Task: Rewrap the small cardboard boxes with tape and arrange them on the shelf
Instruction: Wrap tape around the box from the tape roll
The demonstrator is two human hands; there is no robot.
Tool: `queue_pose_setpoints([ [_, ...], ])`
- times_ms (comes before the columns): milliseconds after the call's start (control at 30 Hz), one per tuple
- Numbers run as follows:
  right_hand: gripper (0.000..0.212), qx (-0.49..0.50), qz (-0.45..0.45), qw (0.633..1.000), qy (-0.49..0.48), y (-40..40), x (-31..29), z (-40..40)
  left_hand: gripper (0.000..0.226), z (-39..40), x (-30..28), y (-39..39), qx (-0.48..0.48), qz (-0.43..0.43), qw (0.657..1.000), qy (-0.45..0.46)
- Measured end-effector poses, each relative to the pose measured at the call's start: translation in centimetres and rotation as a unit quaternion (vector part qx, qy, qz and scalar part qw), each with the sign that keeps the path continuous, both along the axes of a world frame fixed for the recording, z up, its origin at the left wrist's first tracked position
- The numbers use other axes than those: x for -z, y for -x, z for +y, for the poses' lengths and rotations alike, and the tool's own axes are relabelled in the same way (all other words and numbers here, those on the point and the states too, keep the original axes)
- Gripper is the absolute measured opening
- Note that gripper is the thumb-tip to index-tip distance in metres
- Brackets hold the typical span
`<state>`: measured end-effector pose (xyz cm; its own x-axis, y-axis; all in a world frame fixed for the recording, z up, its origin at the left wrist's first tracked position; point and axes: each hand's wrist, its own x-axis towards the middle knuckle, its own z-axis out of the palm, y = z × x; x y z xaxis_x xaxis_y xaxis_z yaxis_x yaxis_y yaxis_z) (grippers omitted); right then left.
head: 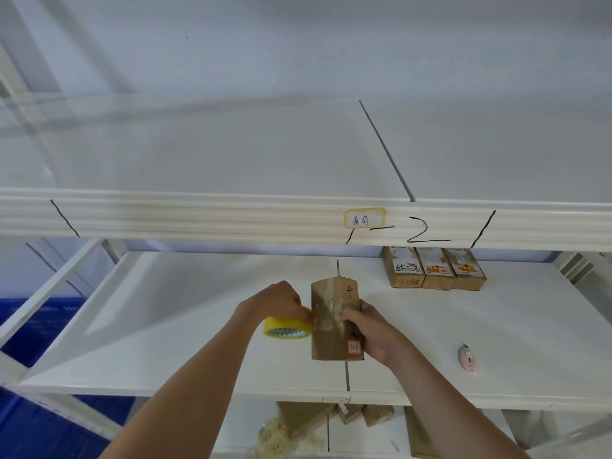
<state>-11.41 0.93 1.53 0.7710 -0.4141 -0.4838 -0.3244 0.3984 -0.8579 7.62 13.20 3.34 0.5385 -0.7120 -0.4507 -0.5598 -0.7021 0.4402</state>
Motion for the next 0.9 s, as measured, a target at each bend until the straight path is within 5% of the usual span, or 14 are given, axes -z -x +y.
queue_pose_setpoints([
  [133,0.055,0.011,0.004,1.0,-0.014,0.0,-0.1,-0.3,0.05,-0.4,-0.2,0.6,-0.007,-0.009,1.0,0.025],
  [633,0.067,0.026,0.089,0.974,0.206,-1.7,-2.6,1.1,0.05,-1.0,-1.1,0.9,-0.012,-0.055,0.998,0.041],
  [900,0.056,0.064,0.086,0.976,0.189,-0.9,-2.2,-0.6,0.026,0.8,-1.7,-0.4,-0.026,0.1,0.991,0.088],
])
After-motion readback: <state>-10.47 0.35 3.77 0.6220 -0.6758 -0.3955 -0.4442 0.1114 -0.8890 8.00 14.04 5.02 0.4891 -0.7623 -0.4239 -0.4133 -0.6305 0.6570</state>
